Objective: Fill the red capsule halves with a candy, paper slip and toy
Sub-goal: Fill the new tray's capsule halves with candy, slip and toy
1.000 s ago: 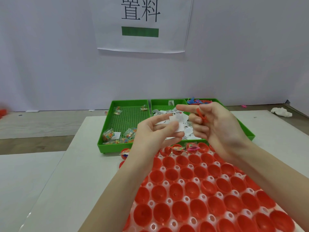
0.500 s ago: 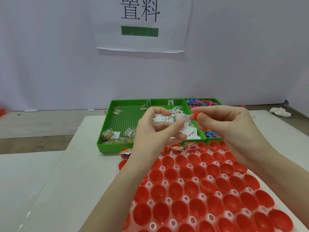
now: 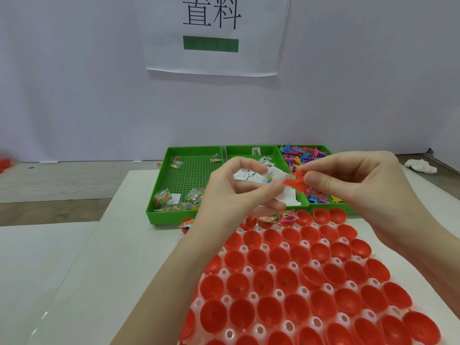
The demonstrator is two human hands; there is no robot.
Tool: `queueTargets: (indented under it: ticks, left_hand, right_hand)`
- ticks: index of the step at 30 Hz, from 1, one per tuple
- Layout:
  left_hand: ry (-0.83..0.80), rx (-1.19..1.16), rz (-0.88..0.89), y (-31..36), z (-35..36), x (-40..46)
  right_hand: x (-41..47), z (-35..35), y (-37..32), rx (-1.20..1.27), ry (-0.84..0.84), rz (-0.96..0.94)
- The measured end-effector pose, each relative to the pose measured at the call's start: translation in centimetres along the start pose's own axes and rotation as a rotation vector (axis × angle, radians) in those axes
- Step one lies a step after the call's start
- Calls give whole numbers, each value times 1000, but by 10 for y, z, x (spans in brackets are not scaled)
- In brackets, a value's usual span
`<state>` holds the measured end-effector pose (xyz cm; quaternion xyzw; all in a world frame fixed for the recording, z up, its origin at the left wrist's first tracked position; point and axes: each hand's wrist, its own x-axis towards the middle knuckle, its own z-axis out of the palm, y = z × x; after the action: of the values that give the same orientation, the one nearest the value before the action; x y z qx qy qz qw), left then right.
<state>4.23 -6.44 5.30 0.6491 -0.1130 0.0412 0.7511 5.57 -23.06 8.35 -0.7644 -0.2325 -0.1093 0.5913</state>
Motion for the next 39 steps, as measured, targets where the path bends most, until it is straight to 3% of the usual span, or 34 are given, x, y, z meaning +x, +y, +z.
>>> queueTargets:
  ticks: [6, 13, 16, 21, 27, 31, 36, 39]
  left_hand:
    - [-151, -15, -56, 4, -4, -2]
    - [-185, -42, -54, 2, -3, -1]
    - [-196, -37, -50, 2, -1, -2]
    - [-117, 39, 23, -2, 5, -1]
    - [3, 229, 128, -15, 23, 6]
    - [-2, 600, 113, -24, 21, 35]
    - [-194, 1093, 55, -43, 25, 62]
    - [-256, 1221, 59, -57, 34, 71]
  right_hand:
    - [1, -1, -7, -286, -79, -148]
    - [1, 1, -11, -341, -55, -175]
    - [4, 1, -9, -326, -75, -113]
    - [5, -3, 0, -161, -244, 39]
    - [16, -15, 10, -204, -282, 79]
    - [25, -23, 38, -280, -182, 161]
    - [23, -24, 88, -466, -64, 273]
    - [21, -21, 103, -449, -61, 290]
